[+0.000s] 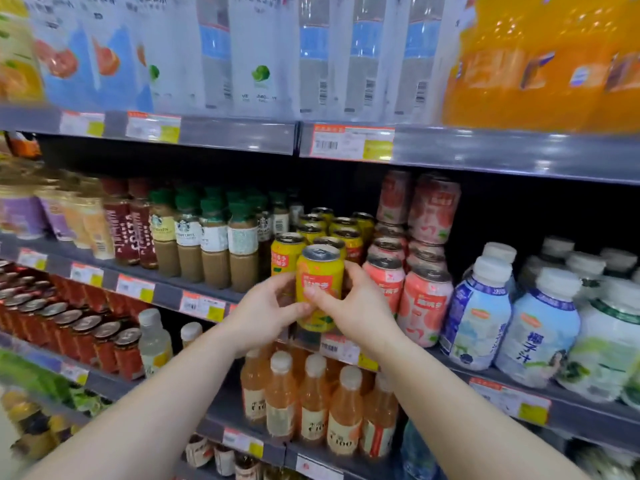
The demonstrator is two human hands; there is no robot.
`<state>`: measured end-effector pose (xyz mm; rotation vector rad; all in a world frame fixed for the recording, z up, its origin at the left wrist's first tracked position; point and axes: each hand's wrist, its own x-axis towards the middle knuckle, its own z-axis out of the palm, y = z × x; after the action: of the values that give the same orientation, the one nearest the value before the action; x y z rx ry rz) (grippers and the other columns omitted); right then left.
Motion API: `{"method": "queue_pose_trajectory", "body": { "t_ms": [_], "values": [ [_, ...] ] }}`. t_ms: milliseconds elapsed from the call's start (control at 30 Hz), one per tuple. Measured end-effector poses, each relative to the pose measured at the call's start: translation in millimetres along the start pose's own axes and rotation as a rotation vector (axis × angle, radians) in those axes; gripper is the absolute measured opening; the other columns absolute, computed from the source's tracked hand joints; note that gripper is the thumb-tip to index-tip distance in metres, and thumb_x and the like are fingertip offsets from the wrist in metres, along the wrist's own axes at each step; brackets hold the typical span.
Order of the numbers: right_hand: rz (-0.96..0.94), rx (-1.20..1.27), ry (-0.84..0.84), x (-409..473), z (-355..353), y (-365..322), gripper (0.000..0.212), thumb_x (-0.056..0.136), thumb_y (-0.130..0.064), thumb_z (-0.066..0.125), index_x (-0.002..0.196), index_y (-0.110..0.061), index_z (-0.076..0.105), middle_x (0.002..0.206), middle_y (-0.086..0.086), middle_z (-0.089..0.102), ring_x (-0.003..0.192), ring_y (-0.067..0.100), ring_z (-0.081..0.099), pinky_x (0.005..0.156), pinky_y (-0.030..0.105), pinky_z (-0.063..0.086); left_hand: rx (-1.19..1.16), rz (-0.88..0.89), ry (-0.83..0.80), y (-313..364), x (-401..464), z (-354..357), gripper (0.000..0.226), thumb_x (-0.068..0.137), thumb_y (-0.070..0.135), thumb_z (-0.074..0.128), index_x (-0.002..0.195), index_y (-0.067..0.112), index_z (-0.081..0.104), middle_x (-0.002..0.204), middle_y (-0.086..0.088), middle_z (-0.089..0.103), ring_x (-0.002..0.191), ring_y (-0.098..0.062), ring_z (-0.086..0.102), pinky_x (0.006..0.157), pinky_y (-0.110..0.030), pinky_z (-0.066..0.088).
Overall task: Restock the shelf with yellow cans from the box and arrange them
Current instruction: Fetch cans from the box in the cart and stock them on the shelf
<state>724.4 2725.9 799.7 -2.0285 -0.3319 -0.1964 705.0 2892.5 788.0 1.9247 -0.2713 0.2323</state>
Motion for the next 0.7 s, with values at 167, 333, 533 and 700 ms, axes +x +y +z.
{"method": "queue_pose_trajectory", "body": {
  "t_ms": [167,333,533,700],
  "values": [
    [0.003,-0.054,0.050,9.8,1.9,-7.8,0.079,0.072,-0.056,0.074,0.141,-0.031,0.044,0.123,-0.013,0.063,0.110,0.006,0.061,0.093,0.037,0.054,-0.029,0.034,-0.069,-6.1,21.1,-11.4,0.050,0.079,0.030,0.073,0.126,0.027,0.057,0.116,0.010,0.068,0.108,-0.005,0.063,0.092,-0.031,0.052],
    [0.057,-0.091,0.118,4.9,13.3,-7.0,0.068,0.075,-0.054,0.072,0.136,-0.035,0.047,0.119,-0.015,0.065,0.106,0.007,0.062,0.091,0.039,0.054,-0.040,0.018,-0.120,-17.9,29.9,-13.5,0.055,0.081,0.023,0.075,0.130,0.023,0.050,0.123,0.005,0.064,0.111,-0.007,0.062,0.096,-0.037,0.052],
    [0.112,-0.088,0.154,2.1,28.8,-11.8,0.061,0.078,-0.041,0.076,0.132,-0.031,0.048,0.116,-0.011,0.065,0.104,0.009,0.062,0.091,0.037,0.054,-0.038,0.066,-0.179,-25.1,34.6,-21.4,0.053,0.085,0.016,0.071,0.133,0.018,0.049,0.122,0.006,0.064,0.111,-0.006,0.062,0.094,-0.030,0.052],
    [0.160,0.008,0.141,4.1,38.9,-15.7,0.068,0.086,-0.034,0.070,0.142,-0.027,0.031,0.124,-0.007,0.059,0.110,0.011,0.060,0.094,0.035,0.053,-0.027,0.078,-0.239,-23.6,38.6,-28.1,0.052,0.087,0.021,0.068,0.135,0.023,0.047,0.126,0.008,0.061,0.116,-0.004,0.057,0.099,-0.030,0.048]
  ]
}}
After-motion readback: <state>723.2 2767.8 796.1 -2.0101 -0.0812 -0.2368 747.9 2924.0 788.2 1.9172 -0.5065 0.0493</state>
